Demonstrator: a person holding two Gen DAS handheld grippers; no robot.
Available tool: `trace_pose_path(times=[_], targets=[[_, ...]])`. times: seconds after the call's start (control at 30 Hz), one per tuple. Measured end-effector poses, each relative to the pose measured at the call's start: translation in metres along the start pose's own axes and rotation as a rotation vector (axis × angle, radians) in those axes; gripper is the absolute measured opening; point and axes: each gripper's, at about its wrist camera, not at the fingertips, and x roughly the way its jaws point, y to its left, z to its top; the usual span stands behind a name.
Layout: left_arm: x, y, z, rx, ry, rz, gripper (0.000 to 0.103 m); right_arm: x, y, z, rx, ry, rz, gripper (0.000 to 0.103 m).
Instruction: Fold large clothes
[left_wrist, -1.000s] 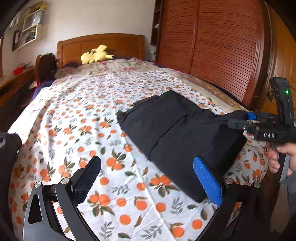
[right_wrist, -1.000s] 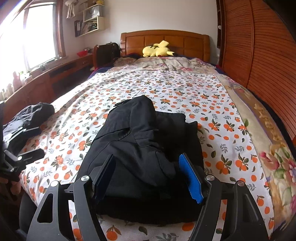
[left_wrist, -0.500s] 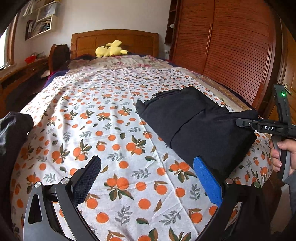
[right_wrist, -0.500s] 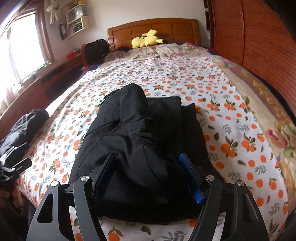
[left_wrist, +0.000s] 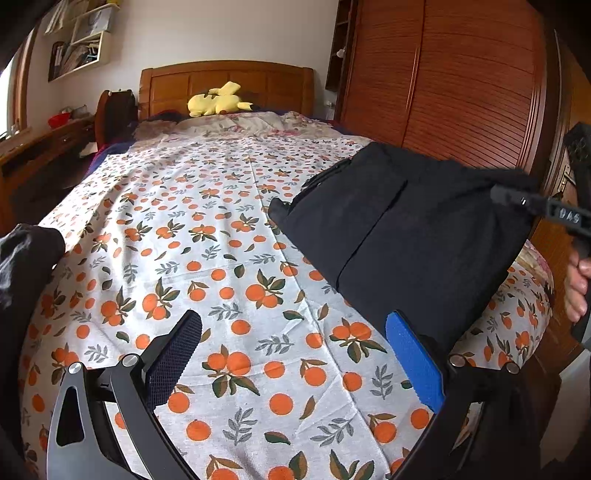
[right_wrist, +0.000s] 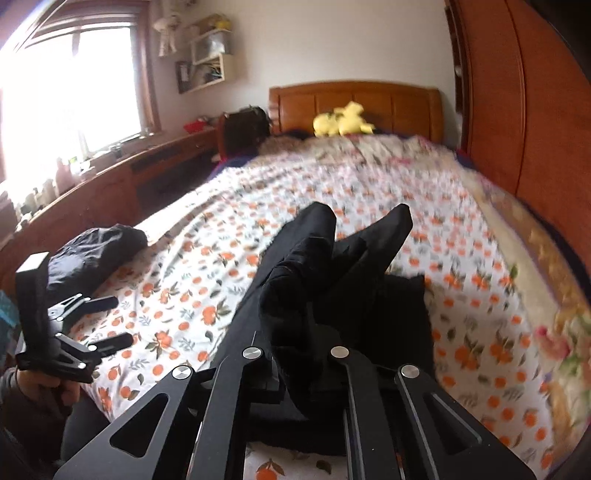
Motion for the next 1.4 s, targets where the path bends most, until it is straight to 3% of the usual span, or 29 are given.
trace_pose_path(times=[0.13, 0.3, 0.4, 0.43, 0.47, 0.7, 0.8, 0.9, 1.0, 1.1, 1.2, 1.3, 1.4], targets=[[0.001, -0.005, 0.001, 0.007, 0.001, -0.003, 0.100, -0.010, -0.023, -0.003, 0.015, -0.014, -0.072, 0.005], [0.001, -0.010, 0.002, 0.013, 0.000, -0.011, 0.100, 0.018, -0.081, -0.043, 0.128, 0.118, -0.193, 0.010], [0.003, -0.011, 0.003, 0.014, -0.002, -0.014, 0.100, 0.024, -0.096, -0.062, 0.168, 0.161, -0.216, 0.028], [0.003, -0.011, 0.003, 0.015, -0.002, -0.014, 0.100, 0.020, -0.097, -0.063, 0.172, 0.148, -0.244, 0.046], [0.003, -0.012, 0.004, 0.016, -0.001, -0.015, 0.100, 0.017, -0.096, -0.062, 0.170, 0.136, -0.257, 0.057], [0.006, -0.019, 0.005, 0.027, 0.000, -0.020, 0.100, -0.008, -0.067, -0.029, 0.056, 0.034, -0.275, 0.057], [0.006, -0.020, 0.006, 0.027, -0.001, -0.020, 0.100, -0.007, -0.047, -0.016, 0.004, 0.010, -0.212, 0.057], [0.006, -0.019, 0.006, 0.026, 0.000, -0.021, 0.100, 0.012, -0.034, -0.016, -0.031, 0.055, -0.137, 0.051], [0.006, -0.019, 0.006, 0.028, -0.002, -0.021, 0.100, 0.033, -0.036, -0.029, -0.054, 0.117, -0.138, 0.047], [0.007, -0.022, 0.006, 0.032, -0.001, -0.022, 0.100, 0.044, -0.059, -0.047, -0.026, 0.154, -0.191, 0.045], [0.009, -0.025, 0.007, 0.035, 0.002, -0.025, 0.100, 0.059, -0.094, -0.077, 0.110, 0.194, -0.134, 0.043], [0.012, -0.027, 0.008, 0.040, 0.006, -0.025, 0.100, 0.068, -0.095, -0.099, 0.098, 0.190, -0.146, 0.042], [0.015, -0.029, 0.009, 0.034, 0.007, -0.031, 0.100, 0.066, -0.094, -0.100, 0.115, 0.183, -0.144, 0.043]])
